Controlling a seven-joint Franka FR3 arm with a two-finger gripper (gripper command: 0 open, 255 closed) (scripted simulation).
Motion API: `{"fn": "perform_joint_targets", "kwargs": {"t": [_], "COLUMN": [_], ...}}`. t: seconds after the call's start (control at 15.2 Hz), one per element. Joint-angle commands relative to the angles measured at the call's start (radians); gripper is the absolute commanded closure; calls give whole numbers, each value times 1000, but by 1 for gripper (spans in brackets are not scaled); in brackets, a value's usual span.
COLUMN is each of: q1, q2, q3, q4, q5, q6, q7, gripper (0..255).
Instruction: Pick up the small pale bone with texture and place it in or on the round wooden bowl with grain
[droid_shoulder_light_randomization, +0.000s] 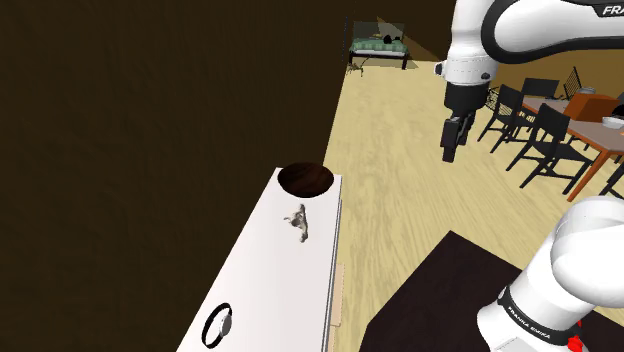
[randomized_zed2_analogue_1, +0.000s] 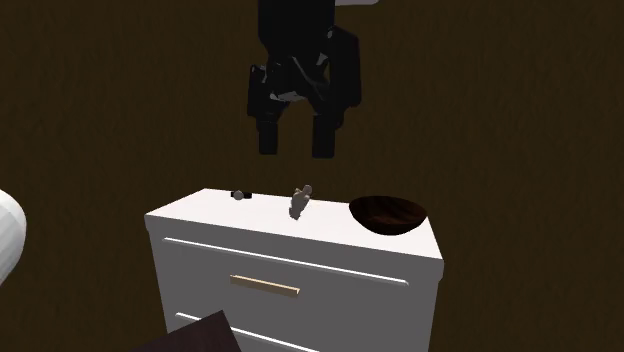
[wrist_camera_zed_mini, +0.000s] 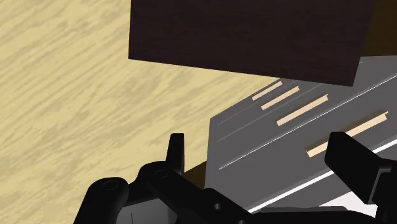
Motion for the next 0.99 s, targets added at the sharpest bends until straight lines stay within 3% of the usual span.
{"fn": "perform_joint_targets", "kwargs": {"t": [0.0,0.46,0.92], "q1": [0,48,80], "q2": [0,183,401], "q3": [0,111,214], "q4": [0,46,151], "q5": [0,76,106], "q6": [0,132,245], "q7": [0,125,246], "gripper": [0,0,0]}}
